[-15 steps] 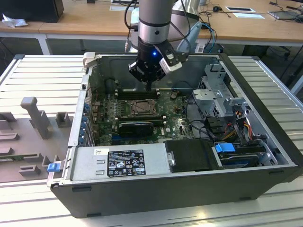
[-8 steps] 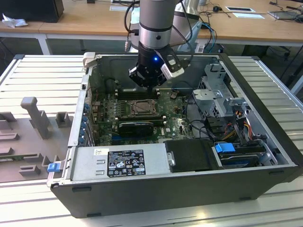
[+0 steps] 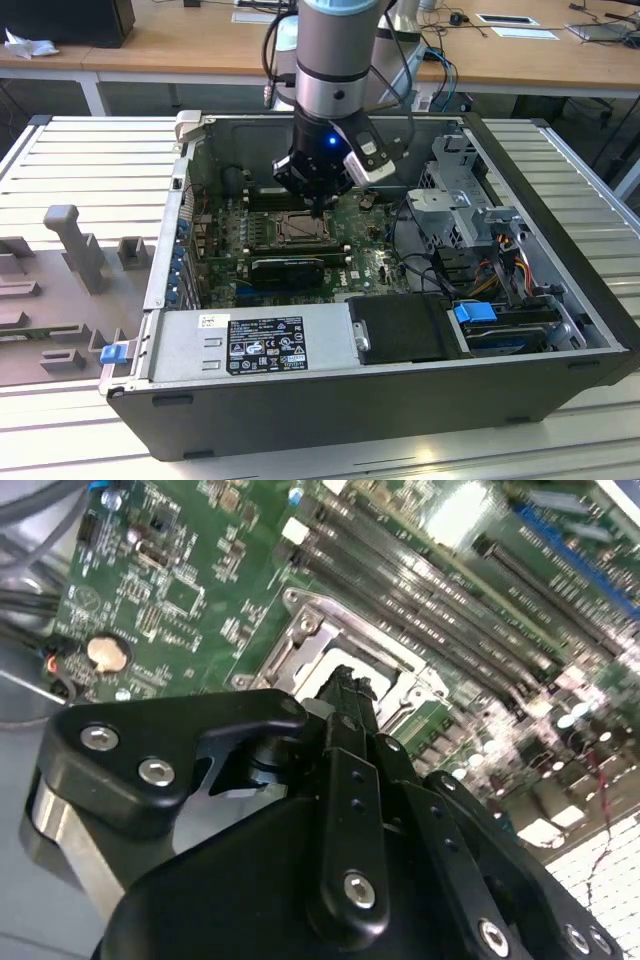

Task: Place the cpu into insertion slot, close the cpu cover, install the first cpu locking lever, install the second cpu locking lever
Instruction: 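Install the second cpu locking lever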

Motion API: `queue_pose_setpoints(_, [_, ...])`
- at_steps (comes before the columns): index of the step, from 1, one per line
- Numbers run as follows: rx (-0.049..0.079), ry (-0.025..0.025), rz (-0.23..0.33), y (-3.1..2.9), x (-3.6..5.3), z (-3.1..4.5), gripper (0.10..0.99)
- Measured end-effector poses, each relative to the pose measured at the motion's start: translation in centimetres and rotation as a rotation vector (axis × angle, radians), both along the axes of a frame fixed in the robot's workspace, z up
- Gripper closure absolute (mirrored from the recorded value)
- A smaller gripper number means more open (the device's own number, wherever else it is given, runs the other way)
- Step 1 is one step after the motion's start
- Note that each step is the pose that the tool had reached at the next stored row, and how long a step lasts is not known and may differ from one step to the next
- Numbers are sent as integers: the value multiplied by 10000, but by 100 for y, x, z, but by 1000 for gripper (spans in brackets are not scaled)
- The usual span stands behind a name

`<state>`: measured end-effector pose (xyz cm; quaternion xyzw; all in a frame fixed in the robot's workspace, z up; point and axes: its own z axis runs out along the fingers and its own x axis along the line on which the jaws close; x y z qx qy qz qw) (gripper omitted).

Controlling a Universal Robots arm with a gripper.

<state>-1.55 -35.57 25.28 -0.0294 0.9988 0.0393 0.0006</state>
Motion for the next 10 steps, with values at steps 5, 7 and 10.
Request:
queue_pose_setpoints(5, [106,6,7,-131,-25,-49,980])
queue_pose_setpoints(7, [249,5,26,-137,-75,-63,980])
queue_pose_setpoints(10, [342,4,40,-140,-156,-96,980])
